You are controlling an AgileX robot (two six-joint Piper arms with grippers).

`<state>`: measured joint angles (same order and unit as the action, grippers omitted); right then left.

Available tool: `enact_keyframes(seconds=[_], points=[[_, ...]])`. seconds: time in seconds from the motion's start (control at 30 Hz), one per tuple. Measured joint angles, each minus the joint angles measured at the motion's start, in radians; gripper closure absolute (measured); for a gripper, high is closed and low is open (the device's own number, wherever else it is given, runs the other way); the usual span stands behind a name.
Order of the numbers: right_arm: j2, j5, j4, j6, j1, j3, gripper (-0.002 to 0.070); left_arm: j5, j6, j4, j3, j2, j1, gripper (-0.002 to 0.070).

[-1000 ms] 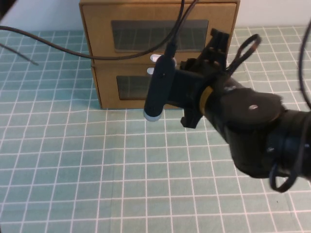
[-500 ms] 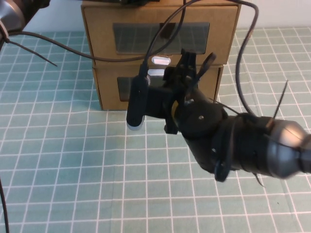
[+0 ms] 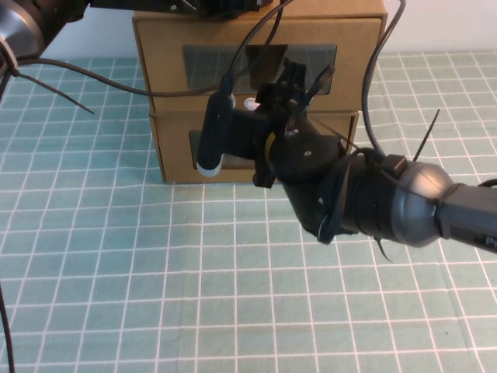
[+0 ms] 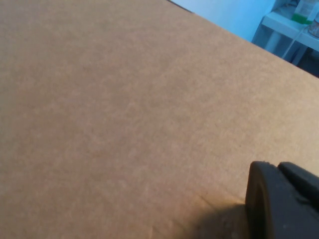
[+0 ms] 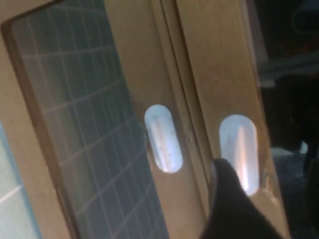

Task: Open the shoe box
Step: 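Pull the top drawer of the cardboard box fully open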

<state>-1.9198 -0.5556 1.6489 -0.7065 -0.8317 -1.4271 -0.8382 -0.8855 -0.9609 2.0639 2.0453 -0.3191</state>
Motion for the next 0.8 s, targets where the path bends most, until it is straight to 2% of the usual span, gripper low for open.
enact_keyframes(seconds=[0.23, 0.47, 0.8], points=[[-0.077, 0.019, 0.014, 0.0, 0.033, -0.064, 0.0429, 0.0, 0.0, 0.0, 0.0, 0.0, 0.0, 0.068], [-0.107, 0.005, 0.025, -0.011, 0.035, -0.098, 0.064, -0.009, 0.0, 0.0, 0.002, 0.0, 0.0, 0.068], [-0.089, -0.025, 0.025, -0.013, 0.032, -0.07, 0.0661, -0.021, 0.039, -0.004, 0.002, 0.0, 0.0, 0.068]])
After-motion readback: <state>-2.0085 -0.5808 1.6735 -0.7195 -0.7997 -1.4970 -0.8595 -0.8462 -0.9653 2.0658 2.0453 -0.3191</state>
